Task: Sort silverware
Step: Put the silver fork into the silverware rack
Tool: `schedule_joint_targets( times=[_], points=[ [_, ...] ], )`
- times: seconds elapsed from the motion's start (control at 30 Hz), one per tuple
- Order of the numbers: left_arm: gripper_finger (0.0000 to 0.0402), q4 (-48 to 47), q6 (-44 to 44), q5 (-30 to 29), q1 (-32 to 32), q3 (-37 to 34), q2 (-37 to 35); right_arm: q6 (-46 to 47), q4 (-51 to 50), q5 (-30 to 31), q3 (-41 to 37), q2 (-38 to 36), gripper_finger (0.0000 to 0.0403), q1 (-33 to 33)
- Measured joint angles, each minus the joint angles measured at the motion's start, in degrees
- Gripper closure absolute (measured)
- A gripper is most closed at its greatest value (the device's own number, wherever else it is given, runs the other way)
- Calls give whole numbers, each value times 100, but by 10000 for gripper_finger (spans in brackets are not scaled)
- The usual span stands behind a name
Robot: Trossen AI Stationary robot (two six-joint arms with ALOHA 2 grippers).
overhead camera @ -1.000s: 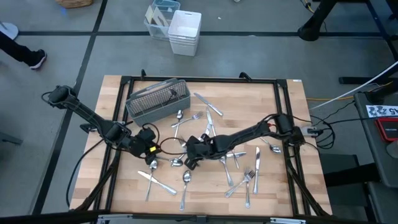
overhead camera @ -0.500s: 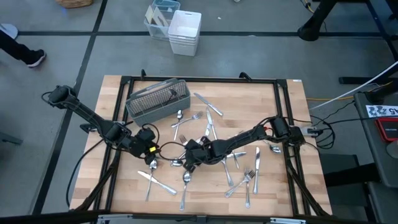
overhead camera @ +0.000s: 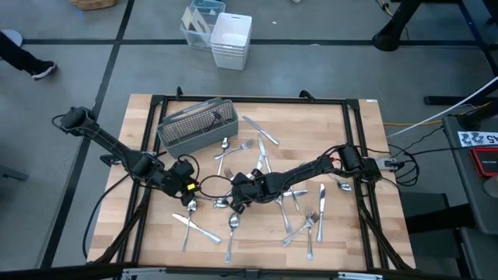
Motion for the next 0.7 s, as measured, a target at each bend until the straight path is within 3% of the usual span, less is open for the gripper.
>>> schedule_joint_targets(
  times=[0.2,0.47,0.7],
  points=[
    [284,1,0,0,0,0,0,-7,9,-76,0,-2,355,2],
    [284,1,0,0,0,0,0,-12,32,-96,4,-2,295,7],
    [284,3,0,-2,2,0,0,-355,-451,-285,505,50,275,5]
  ],
)
